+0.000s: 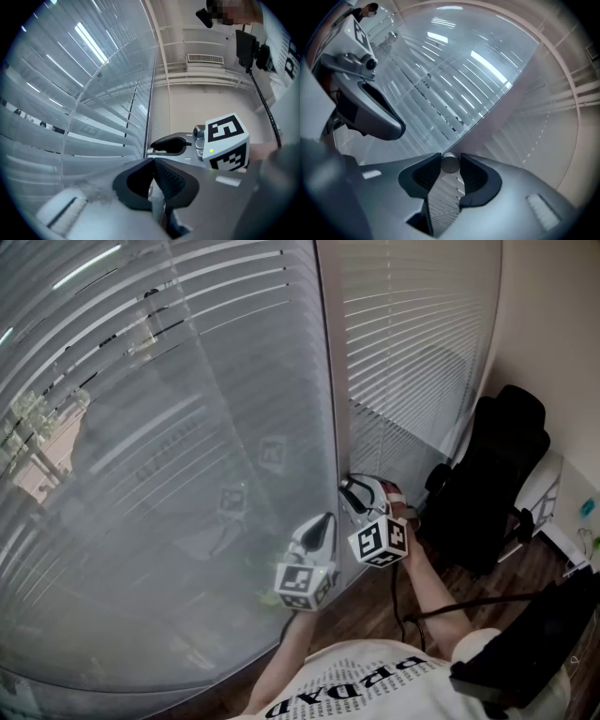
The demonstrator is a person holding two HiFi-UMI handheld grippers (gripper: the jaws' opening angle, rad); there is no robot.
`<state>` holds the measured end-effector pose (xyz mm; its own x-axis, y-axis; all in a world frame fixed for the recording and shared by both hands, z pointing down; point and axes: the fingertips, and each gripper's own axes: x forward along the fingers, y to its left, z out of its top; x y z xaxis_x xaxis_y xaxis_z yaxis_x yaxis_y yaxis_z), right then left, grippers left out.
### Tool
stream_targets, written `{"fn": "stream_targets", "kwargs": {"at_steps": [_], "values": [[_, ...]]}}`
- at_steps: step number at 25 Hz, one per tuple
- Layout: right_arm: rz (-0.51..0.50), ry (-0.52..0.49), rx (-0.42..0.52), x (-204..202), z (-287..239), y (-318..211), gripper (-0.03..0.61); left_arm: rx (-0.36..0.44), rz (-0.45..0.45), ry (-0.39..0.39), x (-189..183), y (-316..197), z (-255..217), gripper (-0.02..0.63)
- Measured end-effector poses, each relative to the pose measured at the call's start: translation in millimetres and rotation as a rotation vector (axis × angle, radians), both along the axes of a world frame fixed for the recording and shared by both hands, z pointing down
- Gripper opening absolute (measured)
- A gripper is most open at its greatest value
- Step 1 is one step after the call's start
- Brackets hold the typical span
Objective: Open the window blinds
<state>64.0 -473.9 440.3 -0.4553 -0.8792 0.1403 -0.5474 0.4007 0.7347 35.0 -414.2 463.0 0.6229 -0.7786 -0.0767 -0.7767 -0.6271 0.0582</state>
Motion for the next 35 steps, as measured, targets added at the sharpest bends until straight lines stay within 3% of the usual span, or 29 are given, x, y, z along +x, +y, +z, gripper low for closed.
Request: {"fn": "stream_targets", "kwargs": {"at_steps": [4, 16, 31, 35], "values": [[-0.008, -0.014, -0.005, 2, 2, -3, 0.135, -0.004, -0.005, 0.001, -3, -2, 1, -0.007], [-0.007, -0.235, -0.096, 4, -2, -2, 0.133, -0.006, 0.001, -0.001, -3, -2, 1, -0.007], [-0.011, -0.684, -0.317, 14, 0, -7, 0.133, -0.009, 0.007, 0.007, 2, -2, -1, -0.008], [-0.016, -0.66, -0.273, 14, 1, -6, 0.135, -0.012, 0.012, 0.006, 2, -1, 2, -0.007]]}}
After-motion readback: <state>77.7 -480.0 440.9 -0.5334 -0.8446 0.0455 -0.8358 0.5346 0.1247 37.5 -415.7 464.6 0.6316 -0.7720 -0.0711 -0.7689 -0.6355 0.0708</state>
